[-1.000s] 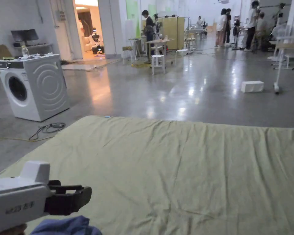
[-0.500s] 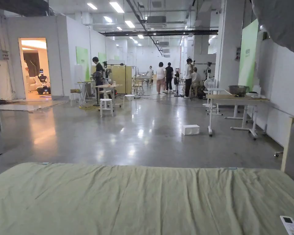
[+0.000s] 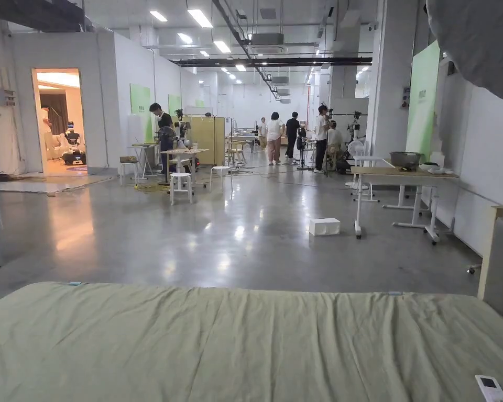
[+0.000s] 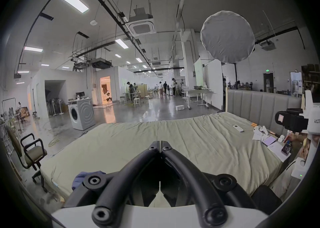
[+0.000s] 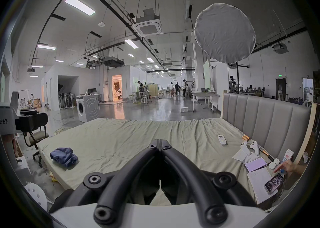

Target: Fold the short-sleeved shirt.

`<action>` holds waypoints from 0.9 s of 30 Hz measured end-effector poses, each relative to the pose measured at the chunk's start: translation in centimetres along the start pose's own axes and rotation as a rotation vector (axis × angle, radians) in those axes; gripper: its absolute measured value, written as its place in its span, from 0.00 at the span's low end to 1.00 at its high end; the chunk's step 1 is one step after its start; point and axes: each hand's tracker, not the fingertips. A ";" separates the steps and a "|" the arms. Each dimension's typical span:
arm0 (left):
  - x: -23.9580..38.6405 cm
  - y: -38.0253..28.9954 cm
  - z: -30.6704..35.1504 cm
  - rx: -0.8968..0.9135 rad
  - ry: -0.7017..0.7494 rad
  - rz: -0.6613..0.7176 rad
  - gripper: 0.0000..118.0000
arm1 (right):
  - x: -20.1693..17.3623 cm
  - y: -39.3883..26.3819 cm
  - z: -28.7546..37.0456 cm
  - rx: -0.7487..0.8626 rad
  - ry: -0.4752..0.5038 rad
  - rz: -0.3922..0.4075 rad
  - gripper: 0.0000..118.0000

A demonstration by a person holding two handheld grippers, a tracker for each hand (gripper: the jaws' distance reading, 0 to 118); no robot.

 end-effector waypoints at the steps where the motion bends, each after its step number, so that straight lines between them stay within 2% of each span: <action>1: 0.0 0.0 0.0 0.003 0.004 0.001 0.00 | 0.0 0.0 0.0 -0.006 -0.003 -0.007 0.00; 13: -0.4 0.3 0.0 0.015 0.000 -0.080 0.00 | 0.1 0.2 0.3 0.017 -0.025 0.001 0.02; 14: -0.5 0.4 0.1 0.016 -0.001 -0.082 0.00 | 0.2 0.2 0.3 0.020 -0.027 -0.003 0.04; 16: -0.8 0.2 0.2 0.022 -0.006 -0.077 0.01 | 0.4 0.4 0.2 0.018 -0.013 -0.020 0.17; 18: -1.1 0.3 0.1 0.022 -0.011 -0.058 0.17 | 0.4 0.4 0.3 0.015 -0.009 -0.031 0.41; 19: -1.4 0.3 0.0 0.020 -0.014 -0.051 0.28 | 0.3 0.4 0.3 0.014 -0.009 -0.030 0.55; 20: -1.5 0.3 -0.1 0.020 -0.014 -0.046 0.45 | 0.3 0.4 0.3 0.012 -0.012 -0.028 0.69; 23: -1.5 0.4 -0.3 0.020 -0.002 -0.035 0.83 | 0.0 0.5 0.2 0.014 -0.017 -0.009 0.84; 25: -1.6 0.4 -0.4 0.028 -0.014 -0.022 0.94 | -0.2 0.5 0.0 0.009 -0.013 -0.002 0.91; 27: -1.6 0.5 -0.3 0.046 -0.022 -0.017 0.96 | -0.4 0.5 -0.2 0.003 -0.018 0.001 1.00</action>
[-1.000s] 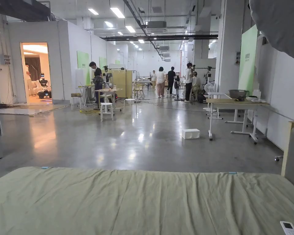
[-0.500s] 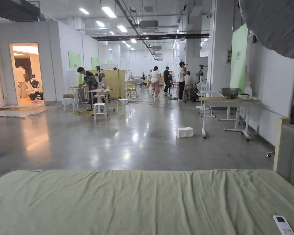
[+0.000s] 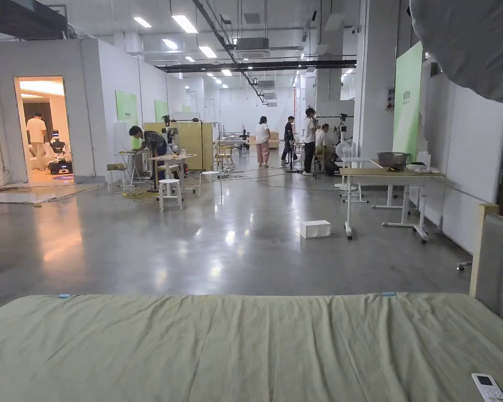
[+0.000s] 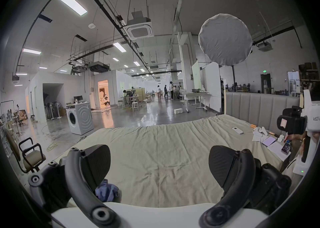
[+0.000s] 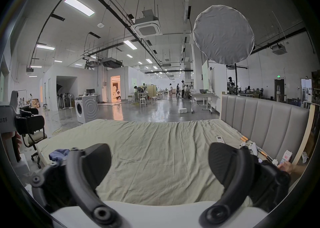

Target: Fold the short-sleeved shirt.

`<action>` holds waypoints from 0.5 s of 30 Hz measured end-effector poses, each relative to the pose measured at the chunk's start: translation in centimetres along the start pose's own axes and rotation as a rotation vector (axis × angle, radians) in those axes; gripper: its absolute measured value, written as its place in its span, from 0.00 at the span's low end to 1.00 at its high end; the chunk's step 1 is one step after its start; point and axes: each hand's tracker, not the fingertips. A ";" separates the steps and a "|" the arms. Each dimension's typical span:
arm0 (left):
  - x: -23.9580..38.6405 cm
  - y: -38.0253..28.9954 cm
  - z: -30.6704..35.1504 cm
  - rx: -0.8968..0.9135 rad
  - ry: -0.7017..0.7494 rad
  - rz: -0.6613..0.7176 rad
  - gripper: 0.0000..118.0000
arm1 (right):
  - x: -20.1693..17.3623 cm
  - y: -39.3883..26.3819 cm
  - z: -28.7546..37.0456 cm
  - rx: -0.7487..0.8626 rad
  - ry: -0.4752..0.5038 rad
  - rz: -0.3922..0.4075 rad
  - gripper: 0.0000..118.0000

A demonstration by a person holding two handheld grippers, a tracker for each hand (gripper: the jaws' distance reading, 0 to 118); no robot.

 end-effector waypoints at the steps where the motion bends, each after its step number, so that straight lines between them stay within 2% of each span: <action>1: 0.1 0.0 0.0 0.007 0.003 0.002 0.97 | -0.1 0.0 -0.1 -0.008 -0.006 0.001 1.00; 3: 0.2 0.1 0.0 0.020 0.001 0.003 1.00 | -0.3 -0.1 -0.2 0.001 -0.027 0.008 1.00; 15: 0.0 0.5 -0.1 -0.003 -0.003 0.052 1.00 | 0.0 0.1 -0.1 -0.015 -0.034 0.031 1.00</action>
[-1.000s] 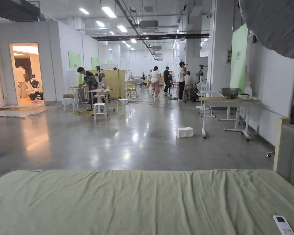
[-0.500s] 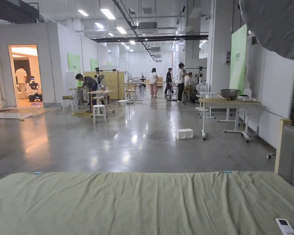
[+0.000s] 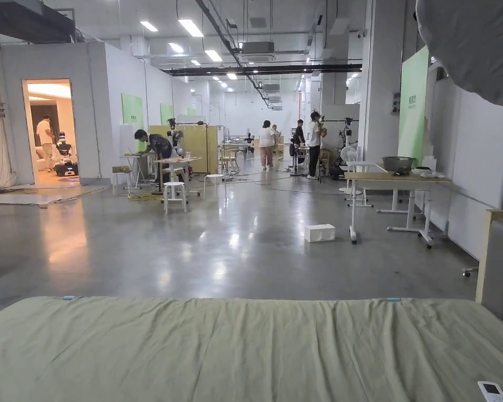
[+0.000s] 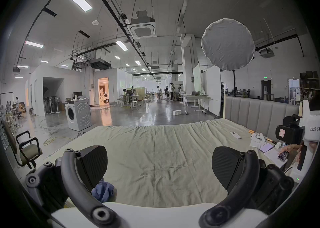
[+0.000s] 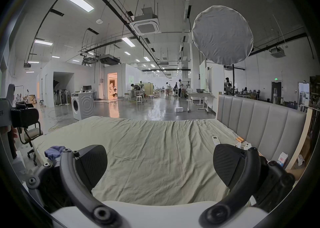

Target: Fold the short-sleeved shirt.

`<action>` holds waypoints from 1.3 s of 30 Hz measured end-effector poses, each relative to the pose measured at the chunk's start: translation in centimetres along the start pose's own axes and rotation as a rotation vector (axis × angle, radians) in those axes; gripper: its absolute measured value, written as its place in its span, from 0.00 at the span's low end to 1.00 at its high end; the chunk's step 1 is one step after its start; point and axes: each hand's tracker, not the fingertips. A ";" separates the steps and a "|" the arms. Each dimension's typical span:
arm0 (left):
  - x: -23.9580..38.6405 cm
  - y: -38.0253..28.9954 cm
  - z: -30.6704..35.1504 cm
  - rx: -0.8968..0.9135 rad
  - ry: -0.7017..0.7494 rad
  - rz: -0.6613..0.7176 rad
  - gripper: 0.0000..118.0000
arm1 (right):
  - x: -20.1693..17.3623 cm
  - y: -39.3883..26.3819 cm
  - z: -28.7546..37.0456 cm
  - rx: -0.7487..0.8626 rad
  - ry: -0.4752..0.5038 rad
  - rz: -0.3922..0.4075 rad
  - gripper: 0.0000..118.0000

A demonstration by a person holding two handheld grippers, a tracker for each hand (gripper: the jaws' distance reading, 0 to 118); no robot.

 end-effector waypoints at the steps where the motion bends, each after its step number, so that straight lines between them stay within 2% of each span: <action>1: 0.1 0.0 0.0 -0.002 0.005 -0.007 1.00 | 0.0 0.0 0.0 0.001 -0.001 0.002 1.00; 20: 0.1 -0.2 -0.2 -0.019 -0.007 -0.011 1.00 | -0.4 0.3 0.2 0.018 -0.007 0.024 1.00; 26: 0.1 -0.2 -0.2 -0.018 -0.008 -0.004 1.00 | -0.2 0.4 0.2 0.014 -0.012 -0.001 1.00; 39: -0.1 -0.2 -0.1 -0.024 -0.007 0.003 1.00 | -0.5 0.4 0.2 0.014 -0.010 0.008 1.00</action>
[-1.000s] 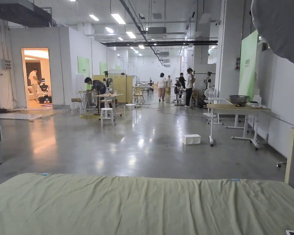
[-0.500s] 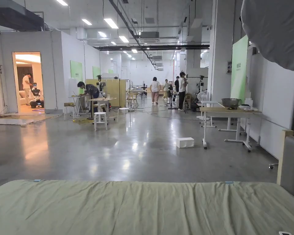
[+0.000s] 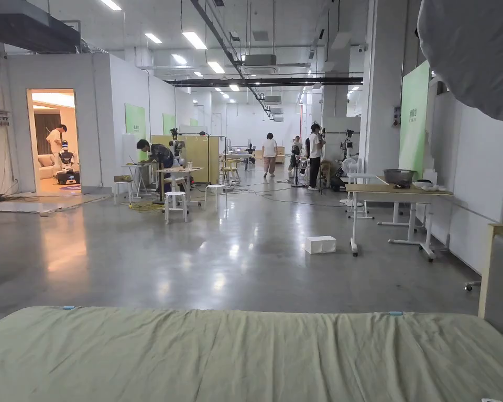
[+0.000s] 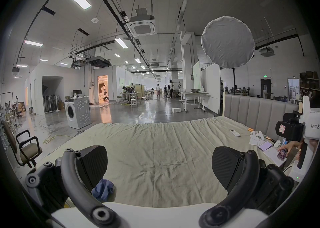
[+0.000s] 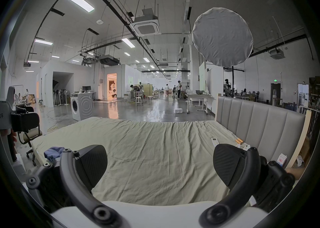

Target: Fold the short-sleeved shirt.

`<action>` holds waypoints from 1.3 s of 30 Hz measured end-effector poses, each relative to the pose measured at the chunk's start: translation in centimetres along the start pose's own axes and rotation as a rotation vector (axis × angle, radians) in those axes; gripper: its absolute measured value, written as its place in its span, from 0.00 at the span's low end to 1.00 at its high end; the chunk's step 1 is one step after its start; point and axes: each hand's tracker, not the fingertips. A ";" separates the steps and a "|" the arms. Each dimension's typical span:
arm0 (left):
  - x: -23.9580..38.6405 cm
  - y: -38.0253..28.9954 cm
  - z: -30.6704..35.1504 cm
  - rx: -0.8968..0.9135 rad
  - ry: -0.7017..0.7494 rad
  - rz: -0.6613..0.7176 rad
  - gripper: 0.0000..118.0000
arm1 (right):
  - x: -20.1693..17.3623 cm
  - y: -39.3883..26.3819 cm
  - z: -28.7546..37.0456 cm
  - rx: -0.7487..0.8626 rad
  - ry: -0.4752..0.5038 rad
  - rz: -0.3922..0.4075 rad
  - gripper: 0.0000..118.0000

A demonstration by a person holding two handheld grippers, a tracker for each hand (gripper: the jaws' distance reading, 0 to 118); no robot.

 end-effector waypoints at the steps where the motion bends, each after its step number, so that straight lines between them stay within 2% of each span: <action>1: 0.0 0.0 0.0 0.000 0.000 -0.001 1.00 | -0.1 0.0 0.0 0.000 0.000 -0.001 1.00; 5: 0.0 0.0 0.0 0.003 0.000 0.001 1.00 | 0.0 0.3 0.0 -0.002 0.007 -0.006 1.00; 8: -0.3 -0.2 -0.1 0.002 0.000 0.005 1.00 | 0.1 1.1 -0.4 -0.060 0.060 -0.082 1.00; 10: -0.5 -0.2 -0.4 -0.001 -0.006 0.010 1.00 | -0.1 1.7 -0.5 -0.079 0.075 -0.167 1.00; 11: -0.4 -0.2 -0.5 0.006 -0.008 0.017 1.00 | -0.3 2.2 -0.4 -0.061 0.039 -0.180 1.00; 12: -0.5 -0.2 -0.7 0.002 -0.009 0.017 1.00 | -0.6 2.4 -0.3 -0.122 0.010 -0.229 1.00; 14: -0.5 -0.1 -0.8 -0.005 -0.018 0.019 1.00 | -0.6 3.4 -0.1 -0.110 0.032 -0.228 1.00; 16: -0.6 -0.1 -1.0 -0.012 -0.019 0.022 1.00 | -0.7 4.4 0.2 -0.133 0.040 -0.273 1.00; 19: -0.8 -0.2 -0.9 -0.026 -0.016 0.036 1.00 | -1.1 5.8 0.5 -0.186 -0.038 -0.324 1.00; 24: -1.1 0.1 -0.6 -0.019 -0.028 0.066 1.00 | -1.4 6.7 1.1 -0.160 -0.029 -0.285 1.00; 30: -1.1 0.6 -0.3 0.005 -0.041 0.114 1.00 | -2.2 6.5 1.3 -0.155 -0.073 -0.227 1.00; 39: -1.0 0.2 -0.1 -0.007 -0.023 0.106 1.00 | -1.0 6.3 0.9 -0.164 -0.126 -0.276 1.00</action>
